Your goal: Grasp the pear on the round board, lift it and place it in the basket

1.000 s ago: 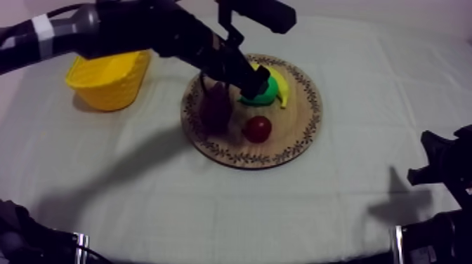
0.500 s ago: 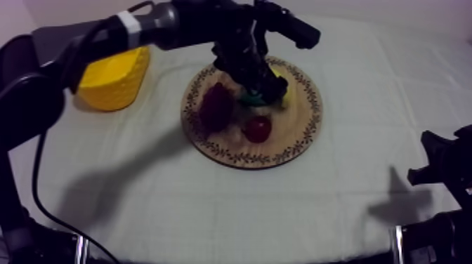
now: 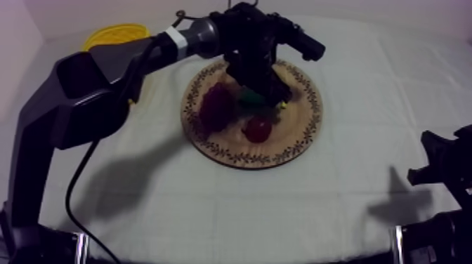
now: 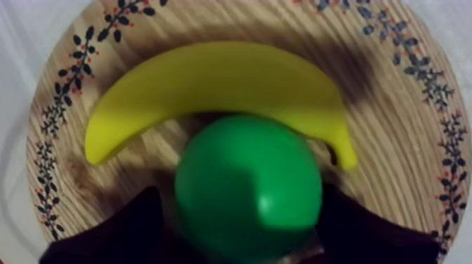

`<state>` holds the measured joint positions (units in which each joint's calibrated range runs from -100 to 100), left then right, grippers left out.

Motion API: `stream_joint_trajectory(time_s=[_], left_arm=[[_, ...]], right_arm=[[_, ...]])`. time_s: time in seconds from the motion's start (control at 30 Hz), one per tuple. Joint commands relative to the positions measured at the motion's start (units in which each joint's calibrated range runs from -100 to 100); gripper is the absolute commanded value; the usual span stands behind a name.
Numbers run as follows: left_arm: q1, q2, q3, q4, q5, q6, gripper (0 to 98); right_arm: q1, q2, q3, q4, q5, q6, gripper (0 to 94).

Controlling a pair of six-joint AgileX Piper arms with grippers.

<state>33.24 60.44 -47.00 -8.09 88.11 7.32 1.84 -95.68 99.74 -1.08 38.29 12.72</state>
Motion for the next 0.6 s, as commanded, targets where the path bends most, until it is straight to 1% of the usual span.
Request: stream_joint_trajectory(time_s=[0.0, 0.1, 0.2, 0.3, 0.4, 0.47, 0.57], left_arm=[[0.09, 1.34, -2.88, -0.5, 1.18, 0.31, 64.0], [0.23, 2.14, -4.7, -1.21, 2.29, 0.79, 55.4], [0.22, 1.62, -4.53, -1.72, 2.8, 1.54, 51.5], [0.08, -1.43, -0.95, -2.23, 2.19, 2.66, 50.1], [-0.18, -7.57, 5.61, -3.09, 0.59, 3.9, 49.5], [-0.62, -12.91, 9.8, -3.97, 0.31, 4.77, 49.4], [-1.64, -21.51, 14.4, -5.65, 1.53, 6.02, 49.4]], right_arm=[[0.0, 0.01, 0.04, -0.02, 0.02, 0.0, 0.3], [0.0, 0.01, 0.04, -0.02, 0.02, -0.02, 0.3], [0.0, 0.01, 0.04, -0.02, 0.02, -0.04, 0.3], [0.0, 0.01, 0.04, -0.02, 0.02, -0.04, 0.3], [0.0, 0.01, 0.04, -0.02, 0.02, -0.05, 0.3], [0.0, 0.01, 0.04, -0.02, 0.02, -0.05, 0.3], [0.0, 0.01, 0.04, -0.02, 0.02, -0.05, 0.3]])
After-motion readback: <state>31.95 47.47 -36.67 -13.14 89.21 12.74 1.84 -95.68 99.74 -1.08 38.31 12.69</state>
